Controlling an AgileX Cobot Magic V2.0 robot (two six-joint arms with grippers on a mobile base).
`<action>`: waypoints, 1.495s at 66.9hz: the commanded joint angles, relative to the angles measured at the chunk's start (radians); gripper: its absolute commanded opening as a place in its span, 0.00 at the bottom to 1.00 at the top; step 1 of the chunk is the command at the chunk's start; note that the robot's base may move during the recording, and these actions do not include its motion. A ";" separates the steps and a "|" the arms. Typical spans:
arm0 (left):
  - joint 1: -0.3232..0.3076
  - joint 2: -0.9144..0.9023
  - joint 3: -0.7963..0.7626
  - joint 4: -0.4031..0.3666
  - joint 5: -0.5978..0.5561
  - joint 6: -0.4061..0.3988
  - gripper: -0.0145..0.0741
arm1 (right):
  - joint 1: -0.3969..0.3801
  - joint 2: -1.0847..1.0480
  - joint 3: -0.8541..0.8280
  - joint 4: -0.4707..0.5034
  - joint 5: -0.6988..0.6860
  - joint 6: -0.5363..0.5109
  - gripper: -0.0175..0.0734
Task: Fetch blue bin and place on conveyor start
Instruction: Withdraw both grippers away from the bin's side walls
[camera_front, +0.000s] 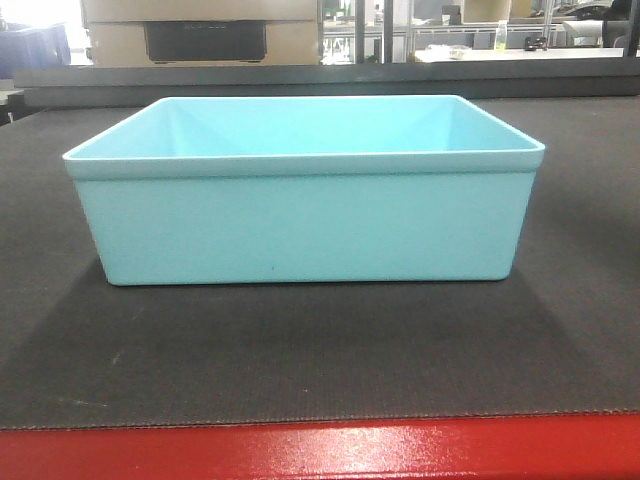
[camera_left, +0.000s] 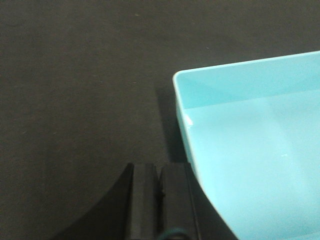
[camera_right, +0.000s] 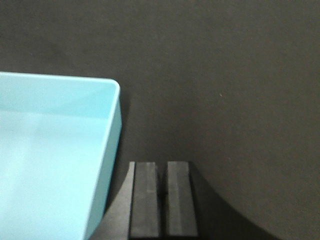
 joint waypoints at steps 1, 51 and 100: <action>0.032 -0.096 0.114 0.005 -0.093 -0.003 0.04 | -0.007 -0.090 0.124 -0.029 -0.089 -0.006 0.01; 0.160 -0.895 0.874 -0.019 -0.477 -0.011 0.04 | -0.007 -0.754 0.820 -0.035 -0.580 -0.006 0.01; 0.240 -1.075 0.980 -0.044 -0.540 0.027 0.04 | -0.007 -0.757 0.820 -0.035 -0.580 -0.006 0.01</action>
